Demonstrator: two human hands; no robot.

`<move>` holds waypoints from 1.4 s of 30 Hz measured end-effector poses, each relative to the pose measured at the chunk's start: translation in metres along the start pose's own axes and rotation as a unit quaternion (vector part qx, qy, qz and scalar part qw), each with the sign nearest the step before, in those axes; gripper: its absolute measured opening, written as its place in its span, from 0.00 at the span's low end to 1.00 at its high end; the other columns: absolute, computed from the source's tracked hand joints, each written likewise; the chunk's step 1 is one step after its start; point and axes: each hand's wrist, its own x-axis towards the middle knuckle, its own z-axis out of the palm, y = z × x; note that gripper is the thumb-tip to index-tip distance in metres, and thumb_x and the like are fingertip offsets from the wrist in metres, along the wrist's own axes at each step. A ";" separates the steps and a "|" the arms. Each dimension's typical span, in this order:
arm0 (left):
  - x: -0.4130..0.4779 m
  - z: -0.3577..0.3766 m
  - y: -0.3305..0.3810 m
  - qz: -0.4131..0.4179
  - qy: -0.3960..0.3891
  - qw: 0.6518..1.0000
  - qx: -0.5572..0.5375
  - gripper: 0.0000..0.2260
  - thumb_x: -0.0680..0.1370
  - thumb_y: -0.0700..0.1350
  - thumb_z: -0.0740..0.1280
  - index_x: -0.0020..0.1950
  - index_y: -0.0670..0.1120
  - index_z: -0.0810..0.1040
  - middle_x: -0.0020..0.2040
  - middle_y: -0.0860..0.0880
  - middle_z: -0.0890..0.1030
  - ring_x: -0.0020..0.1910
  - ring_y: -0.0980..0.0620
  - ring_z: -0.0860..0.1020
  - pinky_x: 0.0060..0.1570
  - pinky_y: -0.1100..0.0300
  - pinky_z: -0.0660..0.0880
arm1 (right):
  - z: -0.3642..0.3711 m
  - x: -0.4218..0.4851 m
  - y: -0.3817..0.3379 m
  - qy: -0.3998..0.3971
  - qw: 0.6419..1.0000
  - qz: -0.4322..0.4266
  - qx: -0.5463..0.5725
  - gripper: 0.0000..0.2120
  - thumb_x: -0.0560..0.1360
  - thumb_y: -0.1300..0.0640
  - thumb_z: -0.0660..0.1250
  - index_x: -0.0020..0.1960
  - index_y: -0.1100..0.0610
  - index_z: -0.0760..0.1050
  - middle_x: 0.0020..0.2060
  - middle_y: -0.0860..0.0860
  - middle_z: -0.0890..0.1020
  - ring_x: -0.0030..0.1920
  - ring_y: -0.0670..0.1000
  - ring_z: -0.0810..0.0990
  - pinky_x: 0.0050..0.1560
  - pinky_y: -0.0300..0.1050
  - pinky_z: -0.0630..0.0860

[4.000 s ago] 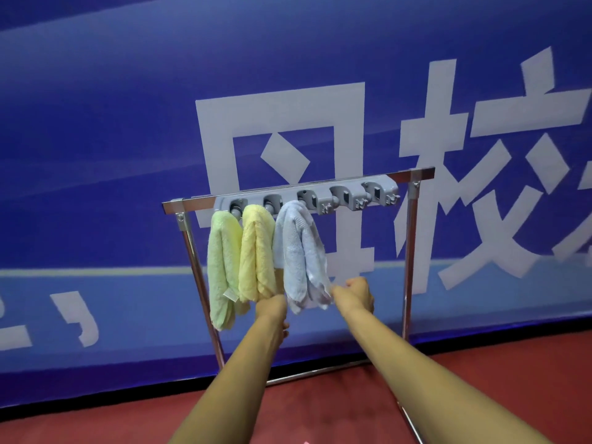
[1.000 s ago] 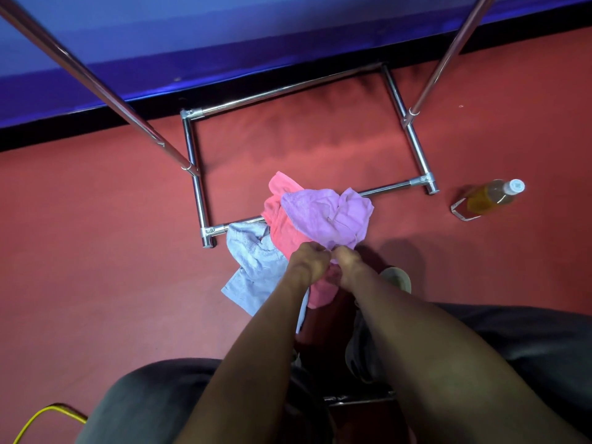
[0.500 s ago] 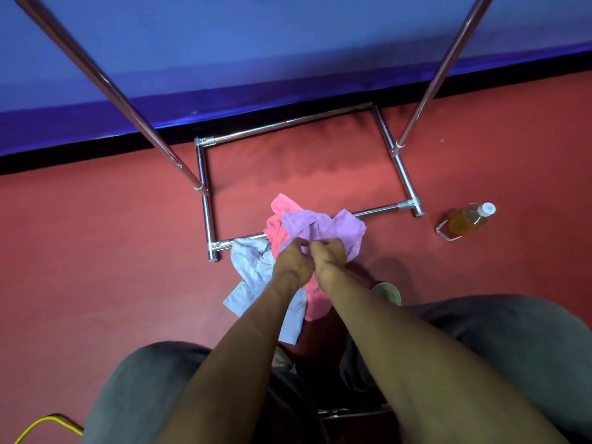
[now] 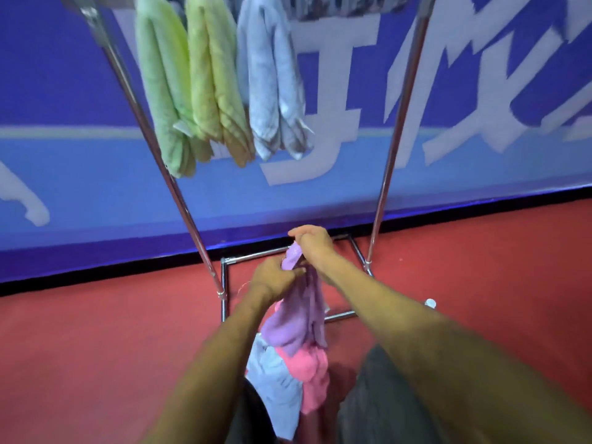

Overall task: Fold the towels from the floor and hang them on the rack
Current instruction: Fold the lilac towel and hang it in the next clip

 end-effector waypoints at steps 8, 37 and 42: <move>-0.067 -0.070 0.094 0.054 0.083 0.993 -0.068 0.22 0.71 0.53 0.69 0.57 0.37 0.75 0.55 0.38 0.81 0.56 0.38 0.80 0.46 0.52 0.74 | -0.073 -0.096 -0.125 0.072 0.985 -0.137 -0.074 0.13 0.77 0.60 0.63 0.55 0.56 0.85 0.57 0.56 0.85 0.61 0.56 0.80 0.61 0.47 0.76; -0.191 -0.182 0.216 0.150 0.231 0.961 0.038 0.25 0.74 0.59 0.52 0.56 0.44 0.80 0.58 0.39 0.82 0.55 0.37 0.79 0.53 0.48 0.78 | -0.152 -0.214 -0.212 -0.217 0.975 -0.029 0.022 0.16 0.82 0.49 0.63 0.58 0.61 0.78 0.58 0.59 0.84 0.57 0.58 0.83 0.67 0.56 0.75; -0.196 -0.179 0.194 -0.091 -0.083 0.964 -0.236 0.63 0.49 0.87 0.58 0.71 0.45 0.73 0.68 0.41 0.77 0.65 0.39 0.76 0.63 0.46 0.75 | -0.151 -0.216 -0.235 -0.334 0.926 -0.035 0.175 0.22 0.80 0.48 0.65 0.63 0.65 0.76 0.60 0.63 0.79 0.64 0.61 0.77 0.73 0.57 0.68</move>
